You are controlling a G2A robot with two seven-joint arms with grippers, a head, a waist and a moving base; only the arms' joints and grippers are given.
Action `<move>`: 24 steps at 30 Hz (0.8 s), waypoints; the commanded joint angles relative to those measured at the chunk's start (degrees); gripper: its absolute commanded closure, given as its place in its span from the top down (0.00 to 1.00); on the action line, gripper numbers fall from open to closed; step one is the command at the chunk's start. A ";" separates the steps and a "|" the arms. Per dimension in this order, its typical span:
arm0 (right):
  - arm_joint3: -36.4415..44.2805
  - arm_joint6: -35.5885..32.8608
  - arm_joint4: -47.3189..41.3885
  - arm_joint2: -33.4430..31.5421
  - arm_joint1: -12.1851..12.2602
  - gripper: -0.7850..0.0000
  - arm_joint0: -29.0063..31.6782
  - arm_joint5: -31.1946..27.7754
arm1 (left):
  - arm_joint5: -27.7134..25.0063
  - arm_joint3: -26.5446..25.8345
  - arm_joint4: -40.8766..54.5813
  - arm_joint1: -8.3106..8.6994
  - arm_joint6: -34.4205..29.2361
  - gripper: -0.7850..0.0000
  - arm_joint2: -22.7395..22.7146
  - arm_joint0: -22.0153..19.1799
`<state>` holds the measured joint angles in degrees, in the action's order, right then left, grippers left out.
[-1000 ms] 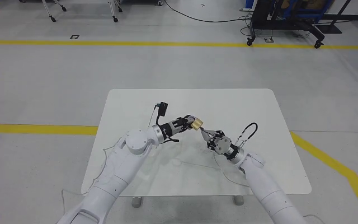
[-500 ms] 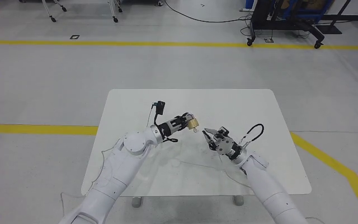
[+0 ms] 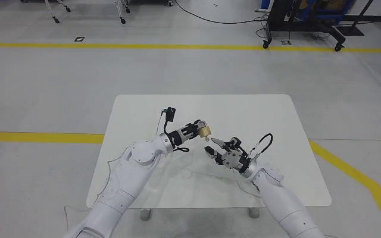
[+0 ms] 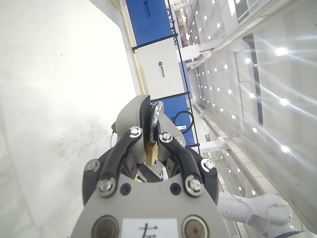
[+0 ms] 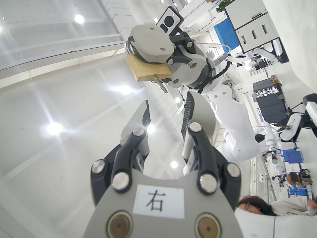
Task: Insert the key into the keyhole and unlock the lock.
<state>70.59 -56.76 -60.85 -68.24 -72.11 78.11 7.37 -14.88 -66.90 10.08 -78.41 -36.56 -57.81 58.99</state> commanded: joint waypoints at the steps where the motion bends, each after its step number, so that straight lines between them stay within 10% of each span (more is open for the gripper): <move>1: -0.26 -0.24 -1.11 0.25 -0.13 0.38 -0.05 0.59 | -0.06 -0.08 -0.10 -0.02 -0.02 0.00 0.08 0.04; 10: -3.54 1.72 -5.43 1.14 -1.06 0.26 -1.74 -0.06 | -0.69 -0.27 -0.12 0.01 -1.17 0.00 0.16 0.11; 15: -4.88 2.06 -6.52 1.69 -1.46 0.00 -2.71 0.23 | -1.08 -0.16 -0.15 -0.03 -1.40 0.00 0.27 -0.02; 24: -10.33 -5.70 -18.81 1.73 -2.29 0.00 -4.49 12.58 | -3.05 -0.46 -0.58 0.01 -1.96 0.00 0.31 0.09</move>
<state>61.07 -61.10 -77.70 -66.56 -74.31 73.90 17.34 -17.58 -67.32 9.65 -78.40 -38.46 -57.54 59.07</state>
